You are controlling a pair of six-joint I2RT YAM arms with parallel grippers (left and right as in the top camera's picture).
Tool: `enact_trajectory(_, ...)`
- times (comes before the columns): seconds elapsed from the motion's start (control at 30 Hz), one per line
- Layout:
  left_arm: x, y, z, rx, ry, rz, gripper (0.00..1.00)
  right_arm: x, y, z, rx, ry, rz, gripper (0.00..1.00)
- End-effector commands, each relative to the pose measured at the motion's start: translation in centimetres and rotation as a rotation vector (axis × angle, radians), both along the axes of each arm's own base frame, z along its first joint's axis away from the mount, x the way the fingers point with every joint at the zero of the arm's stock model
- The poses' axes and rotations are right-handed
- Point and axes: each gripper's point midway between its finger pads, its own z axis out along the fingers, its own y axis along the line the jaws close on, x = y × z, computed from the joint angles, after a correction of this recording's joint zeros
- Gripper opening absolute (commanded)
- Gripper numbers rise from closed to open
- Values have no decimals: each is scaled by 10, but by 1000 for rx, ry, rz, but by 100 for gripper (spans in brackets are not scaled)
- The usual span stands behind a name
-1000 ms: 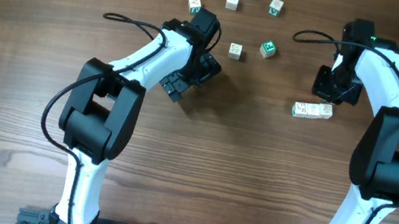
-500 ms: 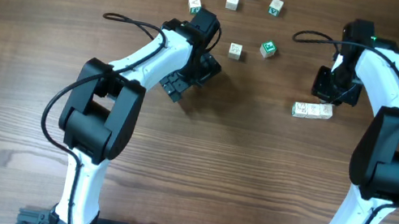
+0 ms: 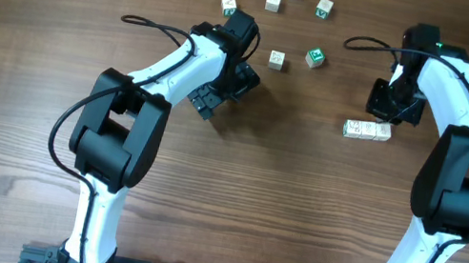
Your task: Form a horizontal line
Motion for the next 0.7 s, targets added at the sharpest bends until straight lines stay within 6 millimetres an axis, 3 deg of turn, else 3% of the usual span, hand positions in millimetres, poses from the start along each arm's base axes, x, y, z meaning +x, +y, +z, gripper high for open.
enact_trajectory(0.0,-2,5,-5,23,-2,3,100,-3,0,-7,19,17,-20,4)
enact_trajectory(0.4,-2,5,-5,22,-1,4,100,10,0,-7,20,-36,-19,5)
enact_trajectory(0.67,-3,4,-5,26,-3,0,100,7,17,-6,118,-25,-6,4)
